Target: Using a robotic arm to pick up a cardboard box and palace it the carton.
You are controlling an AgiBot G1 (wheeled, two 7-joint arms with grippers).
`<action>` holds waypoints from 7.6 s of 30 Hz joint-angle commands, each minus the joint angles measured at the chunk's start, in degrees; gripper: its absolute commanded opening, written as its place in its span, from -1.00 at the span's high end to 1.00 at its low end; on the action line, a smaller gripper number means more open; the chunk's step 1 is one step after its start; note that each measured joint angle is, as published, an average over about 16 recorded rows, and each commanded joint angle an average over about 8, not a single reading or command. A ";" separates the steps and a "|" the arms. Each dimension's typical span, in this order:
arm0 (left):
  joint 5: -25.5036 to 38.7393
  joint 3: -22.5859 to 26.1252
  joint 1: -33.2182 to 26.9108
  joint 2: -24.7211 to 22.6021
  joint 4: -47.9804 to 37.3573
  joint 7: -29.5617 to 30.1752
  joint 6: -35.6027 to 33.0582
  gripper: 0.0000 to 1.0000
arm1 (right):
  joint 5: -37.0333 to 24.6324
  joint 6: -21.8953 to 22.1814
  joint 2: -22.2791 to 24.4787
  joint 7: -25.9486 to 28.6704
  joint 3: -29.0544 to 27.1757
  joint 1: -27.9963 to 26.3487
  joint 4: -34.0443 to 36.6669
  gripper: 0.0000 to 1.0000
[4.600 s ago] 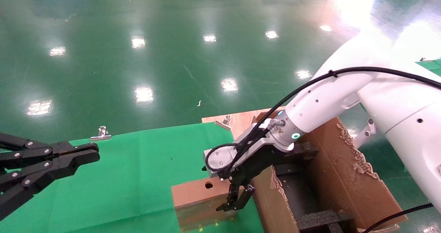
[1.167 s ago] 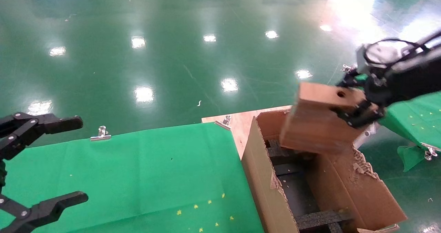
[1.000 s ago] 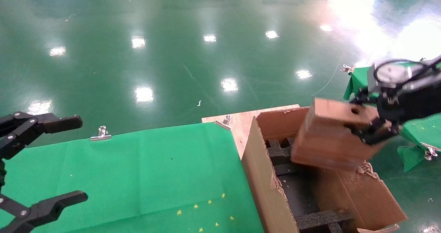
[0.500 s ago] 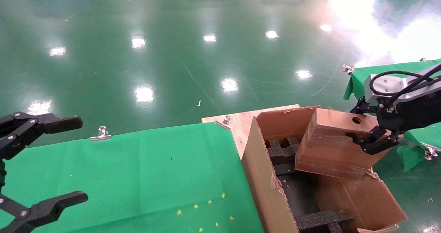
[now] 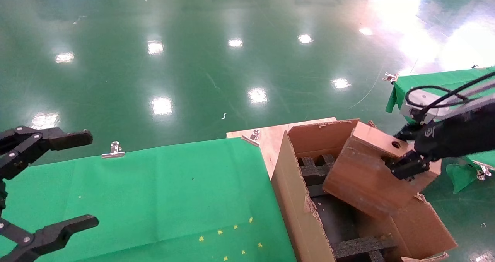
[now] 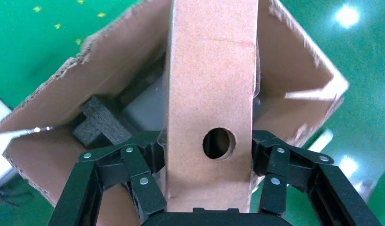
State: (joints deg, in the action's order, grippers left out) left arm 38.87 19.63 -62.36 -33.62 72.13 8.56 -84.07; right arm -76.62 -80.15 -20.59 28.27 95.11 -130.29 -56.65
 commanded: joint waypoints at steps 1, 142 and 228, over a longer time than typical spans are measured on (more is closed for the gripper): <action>0.00 0.00 0.00 0.00 0.00 0.00 0.00 -1.00 | -1.00 1.89 1.66 5.56 0.49 0.36 -3.99 1.00; -0.07 0.08 -0.01 0.03 -0.03 -0.05 0.04 -1.00 | -38.77 46.46 -11.42 88.23 15.40 36.42 -7.92 -1.00; -0.10 0.12 -0.02 0.06 -0.06 -0.08 0.07 -1.00 | 18.56 12.64 -11.51 4.41 -54.08 52.62 -18.47 -1.00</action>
State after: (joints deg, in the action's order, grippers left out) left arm 38.77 19.75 -62.37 -33.56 72.08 8.49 -84.00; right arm -58.08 -67.49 -32.10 32.70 41.05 -77.69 -75.13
